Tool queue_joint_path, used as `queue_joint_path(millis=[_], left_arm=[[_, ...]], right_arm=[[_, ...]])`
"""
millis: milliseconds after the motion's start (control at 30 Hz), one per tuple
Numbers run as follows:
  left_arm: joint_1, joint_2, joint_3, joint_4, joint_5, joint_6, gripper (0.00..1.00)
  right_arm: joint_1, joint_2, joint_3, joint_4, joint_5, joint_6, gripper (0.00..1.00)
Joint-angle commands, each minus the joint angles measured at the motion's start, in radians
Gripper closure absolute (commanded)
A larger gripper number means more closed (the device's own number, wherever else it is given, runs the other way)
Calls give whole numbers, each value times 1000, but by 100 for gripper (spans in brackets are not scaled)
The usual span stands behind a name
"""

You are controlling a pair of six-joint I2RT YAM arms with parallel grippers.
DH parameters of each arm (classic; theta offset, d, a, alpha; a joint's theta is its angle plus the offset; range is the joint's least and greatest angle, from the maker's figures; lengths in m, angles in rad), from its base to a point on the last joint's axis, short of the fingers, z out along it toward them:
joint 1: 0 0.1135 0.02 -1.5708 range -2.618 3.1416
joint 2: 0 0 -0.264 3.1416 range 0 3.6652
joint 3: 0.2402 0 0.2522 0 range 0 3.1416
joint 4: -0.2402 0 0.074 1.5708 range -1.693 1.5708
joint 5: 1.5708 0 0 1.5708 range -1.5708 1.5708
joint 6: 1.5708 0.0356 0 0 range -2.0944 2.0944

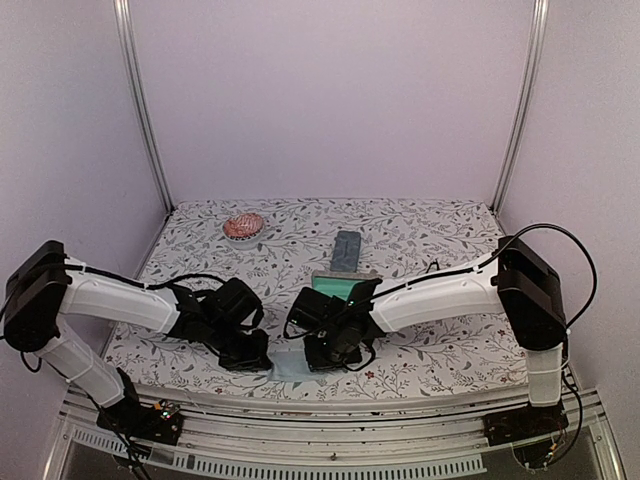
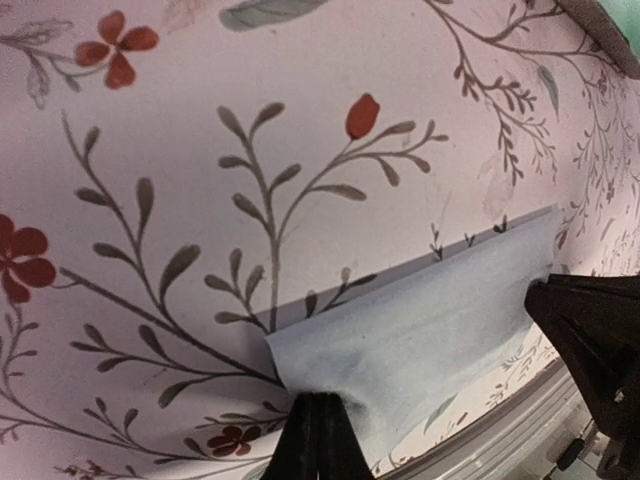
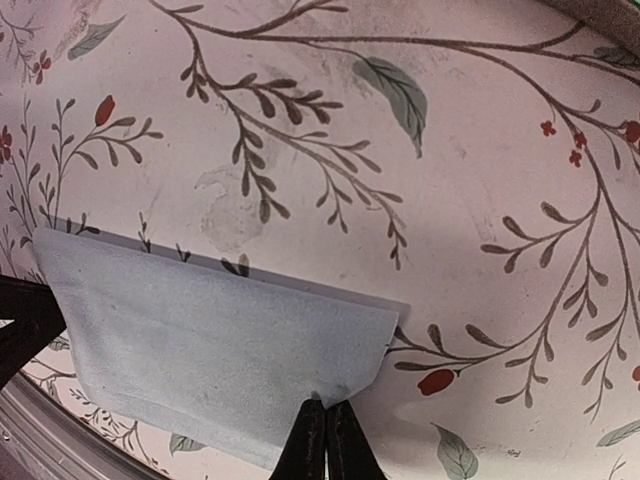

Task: Organize the sunglasses
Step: Pick up the glasses cleaning cloth from the center of the board.

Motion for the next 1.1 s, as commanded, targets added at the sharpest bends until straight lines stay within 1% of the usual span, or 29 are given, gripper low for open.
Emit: queue_joint_path(millis=[0,33,100,200,233,367,533,567,733,833,933,1067], left_arm=[[-17,3,45,-144,-116,21,95],[-16,-7,56,-168,-137,22,93],[-16,-25,67,-190,-154,22,81],[-20,-50,75,-182,-138,19,67],[-22,-57,76,-169,-125,18,64],[-29,-46,68,-95,-72,1,53],[-51,38,88,-70,-39,-2,51],[-57,53,95,-70,-39,-4,52],[-77,127,123,-88,-46,-22,62],[-89,170,152,-121,-52,-20,71],[-100,196,173,-148,-66,-19,81],[-102,194,178,-159,-90,-17,100]], right_arm=[[9,-6,-40,-17,52,30,98],[9,-14,-46,-25,67,43,98],[9,-33,-57,-44,89,60,98],[9,-57,-76,-52,108,78,98],[9,-63,-81,-52,112,82,98],[10,-69,-77,-52,121,91,98],[11,-59,-76,-33,112,89,98],[10,-58,-77,-30,110,90,98],[10,-64,-98,-10,108,97,98],[10,-70,-107,-3,108,100,98],[10,-77,-117,9,109,101,98],[10,-84,-125,22,116,101,98]])
